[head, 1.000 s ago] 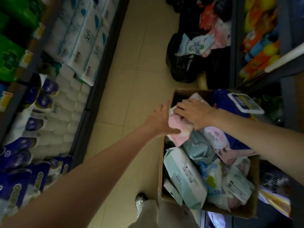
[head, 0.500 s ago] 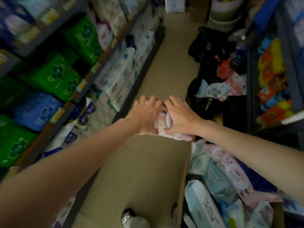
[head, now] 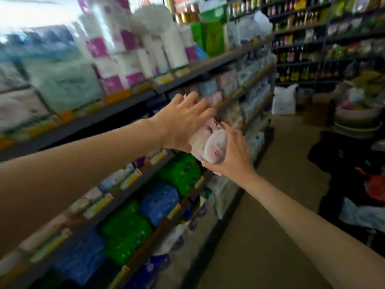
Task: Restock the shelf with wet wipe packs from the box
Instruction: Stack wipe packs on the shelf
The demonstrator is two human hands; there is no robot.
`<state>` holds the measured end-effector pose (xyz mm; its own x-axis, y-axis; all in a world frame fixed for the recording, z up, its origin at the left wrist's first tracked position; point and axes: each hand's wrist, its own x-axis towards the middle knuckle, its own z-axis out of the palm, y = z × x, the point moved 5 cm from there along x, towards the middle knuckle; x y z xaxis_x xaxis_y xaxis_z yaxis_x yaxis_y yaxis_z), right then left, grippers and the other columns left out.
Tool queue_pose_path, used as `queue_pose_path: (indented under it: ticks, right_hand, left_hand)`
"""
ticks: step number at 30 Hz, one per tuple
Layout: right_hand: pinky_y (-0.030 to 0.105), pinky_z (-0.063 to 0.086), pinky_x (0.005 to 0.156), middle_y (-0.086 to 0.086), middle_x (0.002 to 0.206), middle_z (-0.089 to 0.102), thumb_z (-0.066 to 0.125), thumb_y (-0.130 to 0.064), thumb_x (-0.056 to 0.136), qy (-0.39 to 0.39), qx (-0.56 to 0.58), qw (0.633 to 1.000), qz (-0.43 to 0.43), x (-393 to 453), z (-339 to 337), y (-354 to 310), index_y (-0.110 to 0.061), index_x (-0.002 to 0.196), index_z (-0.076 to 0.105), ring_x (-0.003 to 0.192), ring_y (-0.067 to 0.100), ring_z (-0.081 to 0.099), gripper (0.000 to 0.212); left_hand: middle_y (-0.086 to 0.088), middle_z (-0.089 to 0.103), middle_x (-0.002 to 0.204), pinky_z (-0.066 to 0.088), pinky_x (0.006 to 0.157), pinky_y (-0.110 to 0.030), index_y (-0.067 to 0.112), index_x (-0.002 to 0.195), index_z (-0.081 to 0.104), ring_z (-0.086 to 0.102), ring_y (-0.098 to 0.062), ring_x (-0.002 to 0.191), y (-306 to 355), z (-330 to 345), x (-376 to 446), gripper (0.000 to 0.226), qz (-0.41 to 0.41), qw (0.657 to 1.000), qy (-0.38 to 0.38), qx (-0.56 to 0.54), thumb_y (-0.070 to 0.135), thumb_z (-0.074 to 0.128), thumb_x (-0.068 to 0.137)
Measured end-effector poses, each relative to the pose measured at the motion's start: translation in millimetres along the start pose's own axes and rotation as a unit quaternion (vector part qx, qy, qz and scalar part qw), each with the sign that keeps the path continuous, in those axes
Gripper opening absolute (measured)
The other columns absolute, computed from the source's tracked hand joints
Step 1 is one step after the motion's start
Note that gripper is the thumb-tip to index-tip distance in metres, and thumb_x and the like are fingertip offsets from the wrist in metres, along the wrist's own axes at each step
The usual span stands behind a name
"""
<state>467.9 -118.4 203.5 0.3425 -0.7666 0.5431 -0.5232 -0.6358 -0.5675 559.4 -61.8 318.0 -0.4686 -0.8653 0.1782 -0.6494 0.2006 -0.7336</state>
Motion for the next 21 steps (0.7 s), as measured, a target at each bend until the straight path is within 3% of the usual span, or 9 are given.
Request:
queue_pose_path:
  ticks: [5,8,11,13,18,21]
  right_hand:
    - [0.045,0.034,0.101,0.007,0.137,0.041,0.079,-0.043,0.057,0.07,-0.015,0.99,-0.123,73,12,-122,-0.015,0.142,0.026,0.125,0.03,0.04,0.104]
    - [0.045,0.035,0.098,0.01,0.126,0.05,0.081,-0.039,0.052,0.129,-0.054,0.968,-0.207,106,12,-192,-0.012,0.134,0.037,0.117,0.033,0.046,0.096]
    - [0.044,0.041,0.089,0.009,0.116,0.056,0.08,-0.041,0.049,0.188,-0.077,0.934,-0.292,135,13,-254,-0.015,0.123,0.038,0.104,0.033,0.053,0.089]
    - [0.044,0.044,0.086,0.009,0.113,0.059,0.08,-0.044,0.047,0.222,-0.093,0.908,-0.343,153,15,-290,-0.015,0.12,0.038,0.1,0.032,0.056,0.09]
    - [0.045,0.045,0.087,0.009,0.109,0.061,0.083,-0.04,0.043,0.266,-0.123,0.854,-0.429,197,19,-361,-0.015,0.118,0.041,0.099,0.031,0.059,0.09]
    - [0.044,0.034,0.093,0.009,0.115,0.059,0.082,-0.031,0.045,0.273,-0.095,0.843,-0.453,224,21,-398,-0.016,0.125,0.036,0.104,0.032,0.054,0.093]
  left_hand:
    - [-0.012,0.061,0.108,0.053,0.07,-0.041,0.013,0.118,0.04,0.059,-0.034,0.091,-118,-26,-79,0.096,-0.072,0.99,0.107,0.061,0.06,0.076,0.043]
    - [-0.015,0.059,0.111,0.052,0.074,-0.044,0.014,0.12,0.04,0.048,-0.031,0.097,-173,-34,-126,0.091,-0.137,0.977,0.144,0.082,0.064,0.071,0.051]
    - [-0.021,0.056,0.114,0.051,0.078,-0.046,0.013,0.122,0.038,0.043,-0.032,0.1,-216,-41,-169,0.08,-0.208,0.957,0.181,0.094,0.067,0.05,0.063]
    - [-0.022,0.054,0.115,0.05,0.078,-0.047,0.013,0.122,0.038,0.048,-0.035,0.099,-239,-42,-191,0.081,-0.248,0.943,0.19,0.112,0.059,0.057,0.058]
    - [-0.015,0.041,0.119,0.05,0.075,-0.046,0.017,0.124,0.038,0.034,-0.03,0.101,-292,-37,-225,0.094,-0.348,0.904,0.204,0.144,0.053,0.077,0.047]
    - [-0.02,0.045,0.125,0.046,0.08,-0.052,0.02,0.127,0.03,0.037,-0.035,0.109,-324,-40,-237,0.094,-0.394,0.889,0.206,0.112,0.039,0.08,0.049]
